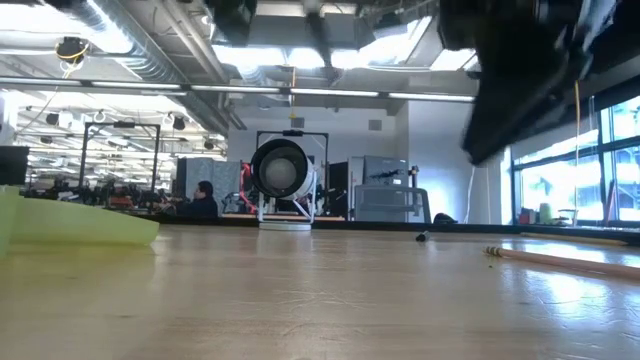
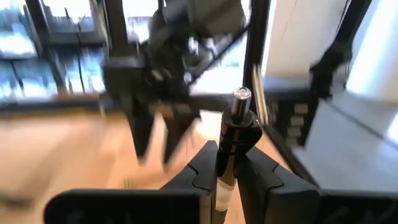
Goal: Pick & place school supplies into a supply box
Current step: Put the black pen into the yellow supply box
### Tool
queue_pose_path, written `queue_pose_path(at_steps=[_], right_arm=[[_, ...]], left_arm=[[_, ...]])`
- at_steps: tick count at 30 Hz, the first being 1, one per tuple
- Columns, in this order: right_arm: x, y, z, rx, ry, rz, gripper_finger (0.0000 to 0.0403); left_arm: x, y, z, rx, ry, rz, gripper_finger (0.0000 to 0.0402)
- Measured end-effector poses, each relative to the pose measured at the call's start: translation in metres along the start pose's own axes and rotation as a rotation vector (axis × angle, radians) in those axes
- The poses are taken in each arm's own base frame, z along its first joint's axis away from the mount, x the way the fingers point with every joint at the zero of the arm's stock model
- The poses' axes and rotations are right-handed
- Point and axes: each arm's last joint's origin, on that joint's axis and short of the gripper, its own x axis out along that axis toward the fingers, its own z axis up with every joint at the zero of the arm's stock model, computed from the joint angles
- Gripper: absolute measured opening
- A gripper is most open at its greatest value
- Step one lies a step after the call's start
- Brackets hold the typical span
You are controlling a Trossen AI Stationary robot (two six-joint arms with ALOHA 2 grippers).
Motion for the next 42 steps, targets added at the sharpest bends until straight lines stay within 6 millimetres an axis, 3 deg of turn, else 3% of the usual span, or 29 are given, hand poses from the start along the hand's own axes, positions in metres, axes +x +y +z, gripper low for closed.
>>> queue_pose_path(at_steps=[9, 17, 23, 35, 42], right_arm=[[0.010, -0.024, 0.016, 0.099, 0.115, -0.080, 0.0190], [0.017, -0.037, 0.032, 0.099, 0.137, -0.086, 0.0190], [0.019, -0.042, 0.037, 0.113, 0.134, -0.095, 0.0190], [0.019, -0.042, 0.038, 0.114, 0.134, -0.095, 0.0190], [0.019, -0.042, 0.037, 0.113, 0.134, -0.096, 0.0190]], left_arm=[[-0.011, -0.009, 0.018, -0.226, 0.605, 0.030, 0.0029], [-0.033, -0.023, 0.013, -0.464, 0.989, 0.015, 0.0028], [-0.039, -0.034, 0.003, -0.577, 1.140, 0.020, 0.0028], [-0.026, -0.043, -0.049, -0.687, 1.504, 0.068, 0.0031], [-0.023, -0.045, -0.059, -0.705, 1.562, 0.057, 0.0047]])
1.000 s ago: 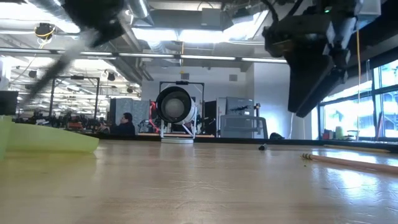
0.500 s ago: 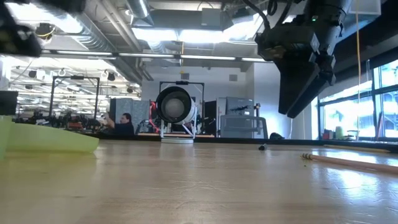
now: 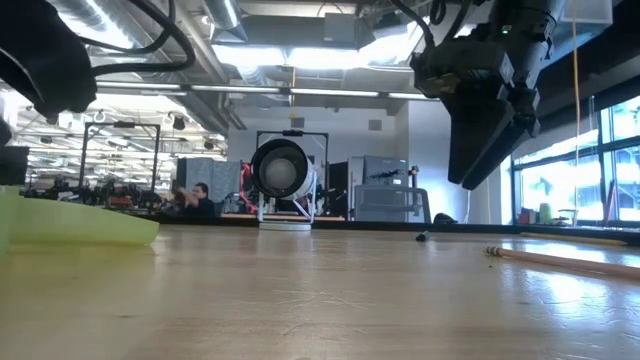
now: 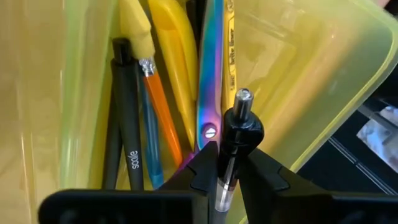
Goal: Pick & place school supplies into a supply box
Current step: Put the black pen into the yellow supply box, then put the pink pencil into the yellow supply box
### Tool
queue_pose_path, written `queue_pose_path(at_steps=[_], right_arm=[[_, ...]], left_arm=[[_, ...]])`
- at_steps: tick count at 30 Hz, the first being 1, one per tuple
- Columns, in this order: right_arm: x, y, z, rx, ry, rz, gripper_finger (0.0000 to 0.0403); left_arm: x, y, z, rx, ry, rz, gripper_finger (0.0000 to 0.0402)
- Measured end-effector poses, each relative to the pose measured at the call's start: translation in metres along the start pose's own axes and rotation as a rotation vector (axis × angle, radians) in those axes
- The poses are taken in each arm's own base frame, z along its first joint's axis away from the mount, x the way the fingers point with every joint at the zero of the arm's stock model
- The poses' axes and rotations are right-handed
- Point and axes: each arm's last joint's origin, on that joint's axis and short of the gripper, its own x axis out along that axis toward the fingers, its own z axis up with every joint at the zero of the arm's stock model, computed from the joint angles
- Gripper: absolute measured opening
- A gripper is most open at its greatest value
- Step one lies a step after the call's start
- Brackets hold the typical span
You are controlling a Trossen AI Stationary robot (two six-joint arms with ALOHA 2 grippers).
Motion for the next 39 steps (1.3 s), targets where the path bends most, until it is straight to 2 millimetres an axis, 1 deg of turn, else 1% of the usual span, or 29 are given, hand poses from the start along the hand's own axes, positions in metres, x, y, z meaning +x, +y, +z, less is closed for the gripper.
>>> queue_pose_path(at_steps=[6, 13, 18, 21, 24, 28, 31, 34, 39], right_arm=[[0.000, -0.001, -0.001, -0.004, 0.007, -0.010, 0.0190], [0.000, -0.002, -0.001, -0.009, 0.015, -0.023, 0.0190], [0.000, -0.007, -0.005, -0.050, 0.056, -0.064, 0.0191], [-0.001, -0.010, -0.007, -0.026, 0.090, -0.096, 0.0191], [0.002, -0.013, -0.010, -0.008, 0.097, -0.104, 0.0191], [0.010, -0.015, -0.013, 0.004, 0.087, -0.073, 0.0191], [0.017, -0.016, -0.015, 0.010, 0.076, -0.054, 0.0191], [0.019, -0.018, -0.017, 0.009, 0.078, -0.057, 0.0190], [0.021, -0.019, -0.018, 0.011, 0.074, -0.051, 0.0175]], left_arm=[[0.000, 0.000, 0.000, 0.001, -0.001, -0.001, 0.0063], [0.000, 0.000, 0.000, 0.023, 0.008, -0.008, 0.0063], [-0.013, -0.002, -0.006, 0.069, -0.032, -0.035, 0.0063], [-0.025, -0.002, -0.008, 0.131, -0.147, -0.008, 0.0061], [-0.037, 0.000, -0.009, 0.181, -0.337, 0.079, 0.0061], [-0.048, 0.002, -0.005, 0.168, -0.588, 0.210, 0.0065], [-0.051, 0.004, -0.002, 0.153, -0.727, 0.295, 0.0068], [-0.053, 0.005, -0.001, 0.143, -0.798, 0.343, 0.0066], [-0.053, 0.005, -0.001, 0.141, -0.812, 0.353, 0.0063]])
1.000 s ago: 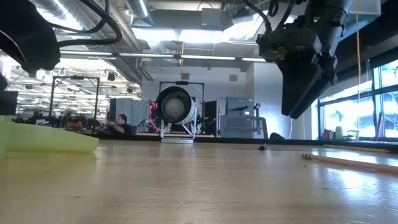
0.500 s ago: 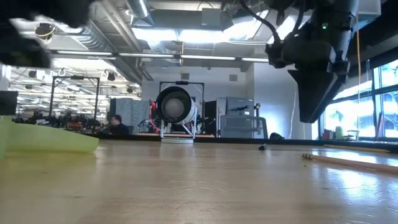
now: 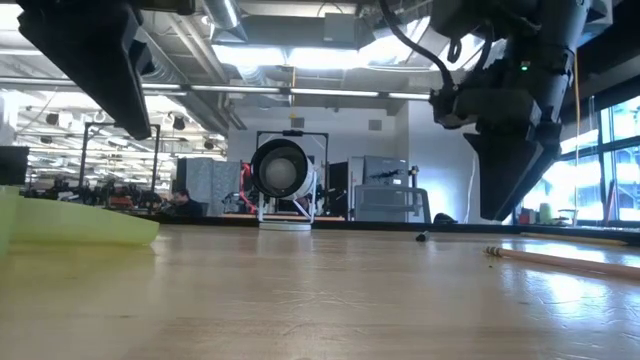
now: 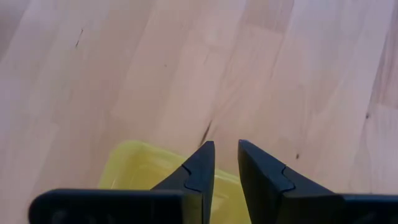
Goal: Pick & place school supplies into a supply box
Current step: Put the pink pencil into the yellow supply box
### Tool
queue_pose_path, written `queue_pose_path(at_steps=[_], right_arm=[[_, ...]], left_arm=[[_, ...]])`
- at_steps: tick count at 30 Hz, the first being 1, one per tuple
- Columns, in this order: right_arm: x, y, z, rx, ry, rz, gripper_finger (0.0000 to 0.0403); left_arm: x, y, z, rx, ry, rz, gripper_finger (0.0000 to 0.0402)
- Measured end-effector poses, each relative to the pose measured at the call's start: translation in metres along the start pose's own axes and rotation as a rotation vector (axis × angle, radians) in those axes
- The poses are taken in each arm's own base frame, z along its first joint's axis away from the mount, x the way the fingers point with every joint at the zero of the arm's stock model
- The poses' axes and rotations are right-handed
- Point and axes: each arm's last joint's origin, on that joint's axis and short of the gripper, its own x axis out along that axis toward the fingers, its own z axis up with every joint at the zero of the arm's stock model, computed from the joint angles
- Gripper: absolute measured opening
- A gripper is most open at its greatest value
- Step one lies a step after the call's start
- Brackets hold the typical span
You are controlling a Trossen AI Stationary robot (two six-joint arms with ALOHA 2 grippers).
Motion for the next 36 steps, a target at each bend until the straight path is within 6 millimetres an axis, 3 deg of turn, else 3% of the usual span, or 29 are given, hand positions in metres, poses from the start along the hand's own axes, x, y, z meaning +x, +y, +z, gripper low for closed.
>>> queue_pose_path(at_steps=[9, 21, 30, 36], right_arm=[[0.011, -0.002, -0.004, -0.005, -0.030, 0.048, 0.0138], [0.014, -0.001, -0.005, -0.015, -0.029, 0.047, 0.0130], [0.041, 0.004, -0.009, -0.029, 0.028, 0.002, 0.0129], [0.043, 0.002, -0.011, -0.024, 0.046, -0.026, 0.0109]], left_arm=[[0.000, 0.000, 0.000, 0.000, 0.002, -0.001, 0.0070], [0.000, 0.000, 0.000, 0.000, 0.005, -0.004, 0.0070], [0.000, 0.000, 0.000, 0.001, 0.006, -0.003, 0.0070], [0.000, 0.000, 0.000, 0.001, 0.005, -0.003, 0.0069]])
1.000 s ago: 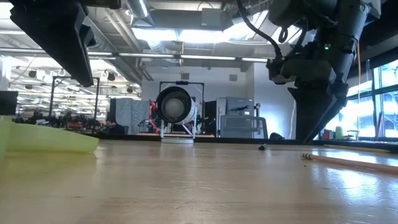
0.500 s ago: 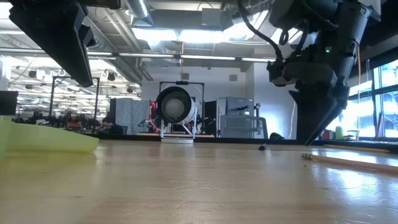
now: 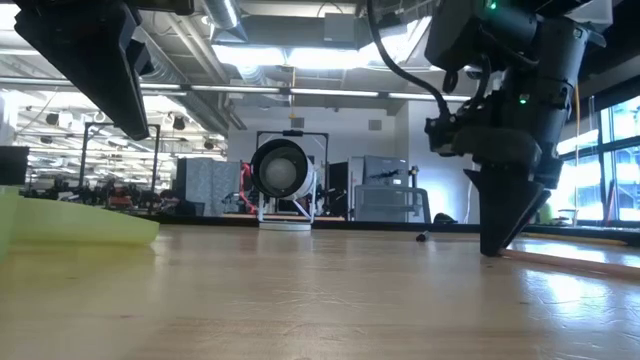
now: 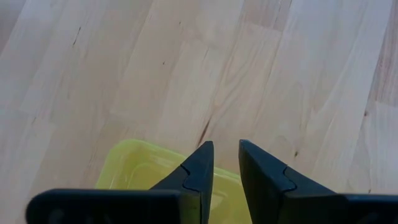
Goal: Pick & place school supplies into a supply box
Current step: Put the pink pencil into the yellow supply box
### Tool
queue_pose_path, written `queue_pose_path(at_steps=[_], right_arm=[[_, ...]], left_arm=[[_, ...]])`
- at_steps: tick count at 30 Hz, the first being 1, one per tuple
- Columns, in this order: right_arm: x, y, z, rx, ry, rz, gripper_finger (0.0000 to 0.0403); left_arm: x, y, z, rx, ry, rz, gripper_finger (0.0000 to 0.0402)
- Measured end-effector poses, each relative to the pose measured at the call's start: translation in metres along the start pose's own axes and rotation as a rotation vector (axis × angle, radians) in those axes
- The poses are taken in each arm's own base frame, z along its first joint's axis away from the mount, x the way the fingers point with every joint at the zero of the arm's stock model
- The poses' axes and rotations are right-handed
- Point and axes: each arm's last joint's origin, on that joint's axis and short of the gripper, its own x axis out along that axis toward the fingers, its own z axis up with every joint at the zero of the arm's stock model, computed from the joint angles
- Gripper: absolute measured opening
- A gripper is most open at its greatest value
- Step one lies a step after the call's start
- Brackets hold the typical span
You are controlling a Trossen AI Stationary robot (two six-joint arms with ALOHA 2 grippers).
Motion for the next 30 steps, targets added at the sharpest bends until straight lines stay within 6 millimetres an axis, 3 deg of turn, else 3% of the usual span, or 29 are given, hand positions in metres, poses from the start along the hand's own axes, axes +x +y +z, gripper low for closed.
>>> queue_pose_path(at_steps=[12, 30], right_arm=[[0.000, -0.001, -0.001, -0.063, 0.009, 0.000, 0.0025], [-0.010, 0.012, 0.009, -0.092, -0.028, 0.009, 0.0022]], left_arm=[[0.000, 0.000, 0.000, 0.000, -0.005, 0.005, 0.0068], [0.000, 0.000, 0.000, 0.001, -0.006, 0.004, 0.0068]])
